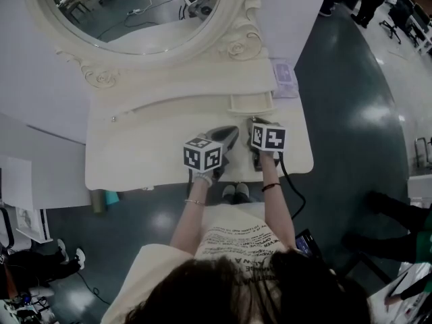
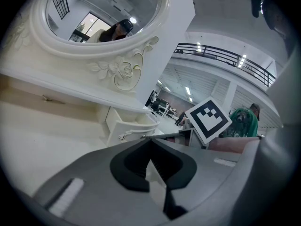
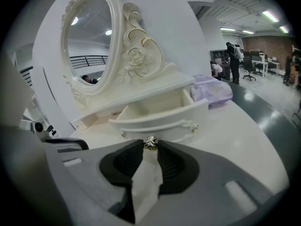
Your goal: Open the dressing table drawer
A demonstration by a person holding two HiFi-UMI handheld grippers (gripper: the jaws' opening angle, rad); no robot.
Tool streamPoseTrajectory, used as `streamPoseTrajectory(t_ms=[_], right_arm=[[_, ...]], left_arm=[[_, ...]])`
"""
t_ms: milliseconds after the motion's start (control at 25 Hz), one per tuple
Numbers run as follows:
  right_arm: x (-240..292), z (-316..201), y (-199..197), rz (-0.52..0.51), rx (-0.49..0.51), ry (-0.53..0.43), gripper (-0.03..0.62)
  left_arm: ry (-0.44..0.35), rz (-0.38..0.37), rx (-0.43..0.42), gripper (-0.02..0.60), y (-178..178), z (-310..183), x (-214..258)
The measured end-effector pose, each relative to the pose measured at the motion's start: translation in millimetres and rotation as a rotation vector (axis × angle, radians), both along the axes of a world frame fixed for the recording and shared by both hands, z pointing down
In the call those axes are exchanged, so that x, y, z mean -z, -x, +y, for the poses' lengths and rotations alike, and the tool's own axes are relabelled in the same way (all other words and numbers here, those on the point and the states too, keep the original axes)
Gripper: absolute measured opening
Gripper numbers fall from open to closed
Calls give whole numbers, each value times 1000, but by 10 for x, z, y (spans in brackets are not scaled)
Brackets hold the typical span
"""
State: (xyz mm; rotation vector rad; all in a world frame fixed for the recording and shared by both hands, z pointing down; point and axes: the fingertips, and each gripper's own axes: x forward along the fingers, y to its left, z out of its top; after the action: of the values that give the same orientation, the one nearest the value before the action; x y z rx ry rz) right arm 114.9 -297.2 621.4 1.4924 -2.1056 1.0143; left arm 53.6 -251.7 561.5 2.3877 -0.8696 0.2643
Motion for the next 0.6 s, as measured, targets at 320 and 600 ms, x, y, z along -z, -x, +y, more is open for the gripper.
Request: streamPoseTrajectory(t_ms=[320,600], right_arm=[[0,14,-6,-16,8,-7,110],[147,109,-25,-37,70,-28,112]], left_arm=[[2,8,-17,-3,-43,6,2],[-11,2,-21,-3,-5,-11,26]])
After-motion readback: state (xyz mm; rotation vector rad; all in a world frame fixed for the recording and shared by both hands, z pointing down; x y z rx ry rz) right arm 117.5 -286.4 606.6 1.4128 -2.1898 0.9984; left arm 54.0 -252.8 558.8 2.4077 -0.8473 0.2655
